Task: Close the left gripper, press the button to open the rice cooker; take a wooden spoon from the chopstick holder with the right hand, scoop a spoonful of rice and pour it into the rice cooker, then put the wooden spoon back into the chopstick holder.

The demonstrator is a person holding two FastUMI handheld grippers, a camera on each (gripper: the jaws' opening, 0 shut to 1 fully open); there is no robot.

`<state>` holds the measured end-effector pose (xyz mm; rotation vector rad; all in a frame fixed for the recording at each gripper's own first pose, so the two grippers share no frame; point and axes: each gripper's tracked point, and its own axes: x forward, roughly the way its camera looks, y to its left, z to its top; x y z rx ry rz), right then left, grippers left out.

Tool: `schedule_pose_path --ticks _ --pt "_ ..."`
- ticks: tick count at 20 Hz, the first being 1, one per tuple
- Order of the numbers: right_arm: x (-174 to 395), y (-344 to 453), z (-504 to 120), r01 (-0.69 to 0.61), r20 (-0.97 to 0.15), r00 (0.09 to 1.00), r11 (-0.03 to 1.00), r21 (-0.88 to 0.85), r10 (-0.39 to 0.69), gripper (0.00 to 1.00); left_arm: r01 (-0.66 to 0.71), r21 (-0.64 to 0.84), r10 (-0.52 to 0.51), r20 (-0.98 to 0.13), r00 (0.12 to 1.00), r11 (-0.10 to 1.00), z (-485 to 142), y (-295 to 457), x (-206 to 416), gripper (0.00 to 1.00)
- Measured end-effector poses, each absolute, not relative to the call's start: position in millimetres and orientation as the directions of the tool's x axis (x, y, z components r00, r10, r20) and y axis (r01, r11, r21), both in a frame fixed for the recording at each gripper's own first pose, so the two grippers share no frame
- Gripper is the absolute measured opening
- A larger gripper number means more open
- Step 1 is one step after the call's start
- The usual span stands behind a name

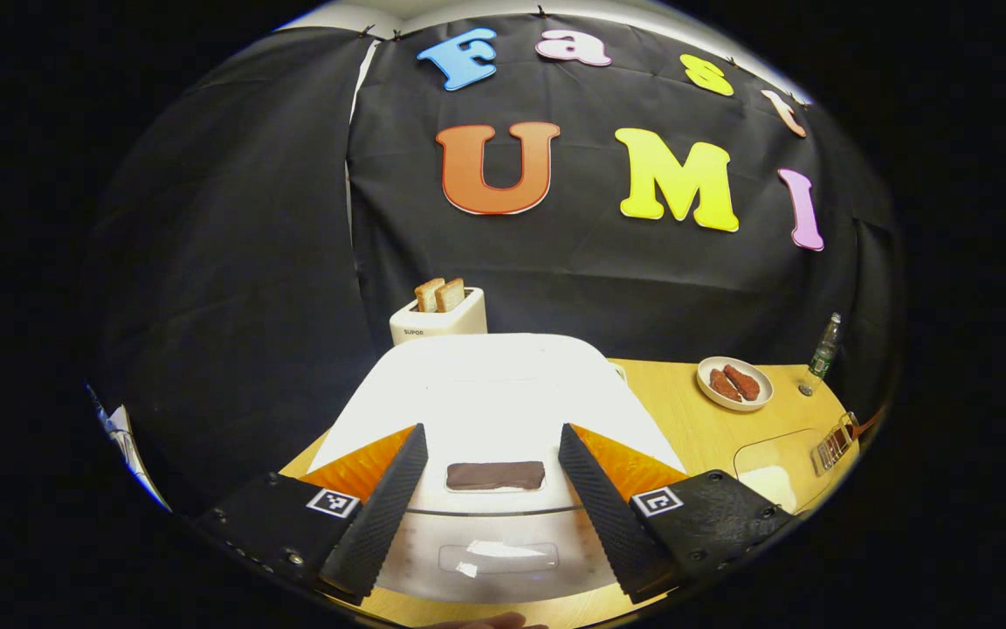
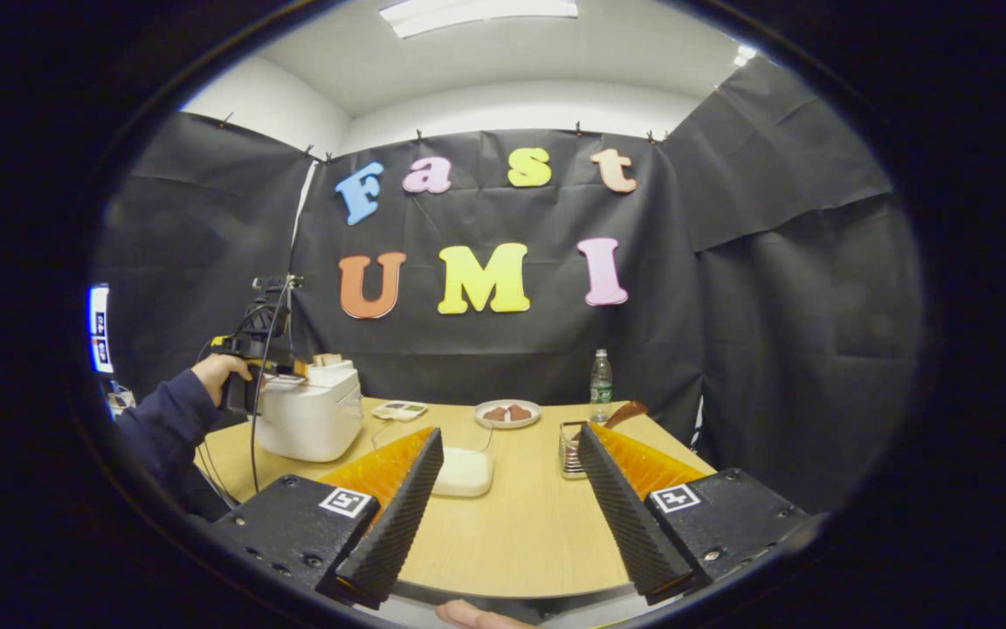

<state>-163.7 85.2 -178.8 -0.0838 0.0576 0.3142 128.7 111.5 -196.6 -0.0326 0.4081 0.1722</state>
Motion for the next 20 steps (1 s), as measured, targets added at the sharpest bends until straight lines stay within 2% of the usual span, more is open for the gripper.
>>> schedule_pose_path --ticks 4,5,6,7,8,9,11,12,13,14,17,19,20 --pt "-174.0 99.9 -189.5 -0.333 -0.069 0.942 0.939 -0.083 0.328 1.00 -0.142 -0.004 0.129 -0.388 0.913 0.990 -201.9 110.3 123.2 0.98" --pt "-175.1 100.9 -191.1 -0.335 -0.072 0.941 0.938 -0.086 0.329 0.95 -0.139 -0.006 0.126 -0.385 0.914 0.990 -203.1 110.8 123.6 0.98" --pt "-176.0 101.8 -192.8 -0.333 -0.077 0.942 0.939 -0.083 0.327 1.00 -0.138 -0.007 0.125 -0.376 0.918 0.990 -202.6 110.5 122.9 0.99" --pt "-176.9 101.3 -195.4 -0.330 -0.085 0.942 0.941 -0.074 0.324 0.95 -0.136 -0.003 0.125 -0.362 0.924 0.991 -202.9 110.6 122.0 0.99" --pt "-177.9 102.4 -199.5 -0.331 -0.094 0.941 0.942 -0.063 0.324 0.95 -0.140 -0.007 0.129 -0.348 0.928 0.990 -204.2 111.3 122.3 0.99" --pt "-178.7 103.4 -202.2 -0.333 -0.102 0.940 0.942 -0.053 0.326 1.00 -0.145 -0.013 0.132 -0.336 0.932 0.989 -204.0 111.1 122.5 0.99" --pt "-178.3 101.8 -207.1 -0.332 -0.117 0.939 0.942 -0.046 0.325 1.00 -0.165 -0.013 0.153 -0.315 0.937 0.986 -202.7 111.1 121.4 0.99" --pt "-175.1 98.9 -207.9 -0.325 -0.116 0.941 0.945 -0.045 0.318 0.95 -0.177 -0.007 0.166 -0.314 0.935 0.984 -202.8 111.3 115.6 0.99" --pt "-171.2 96.4 -207.8 -0.312 -0.114 0.945 0.949 -0.039 0.306 0.95 -0.187 -0.005 0.176 -0.318 0.932 0.982 -200.8 109.5 108.3 0.98" --pt "-168.2 94.3 -208.5 -0.301 -0.115 0.948 0.953 -0.031 0.296 1.00 -0.195 -0.017 0.179 -0.316 0.932 0.981 -197.2 107.8 98.8 0.98" --pt "-160.7 91.0 -212.7 -0.291 -0.126 0.950 0.956 -0.018 0.287 1.00 -0.173 -0.097 0.135 -0.314 0.940 0.980 -186.8 85.6 66.1 0.96" --pt "-153.2 83.2 -208.4 -0.275 -0.130 0.953 0.961 -0.002 0.273 1.00 -0.166 -0.090 0.134 -0.284 0.950 0.982 -174.8 78.9 44.9 0.95" --pt "-152.0 81.5 -212.2 -0.271 -0.141 0.953 0.963 0.003 0.268 0.95 -0.153 -0.078 0.128 -0.261 0.957 0.985 -168.7 74.4 33.3 0.95"
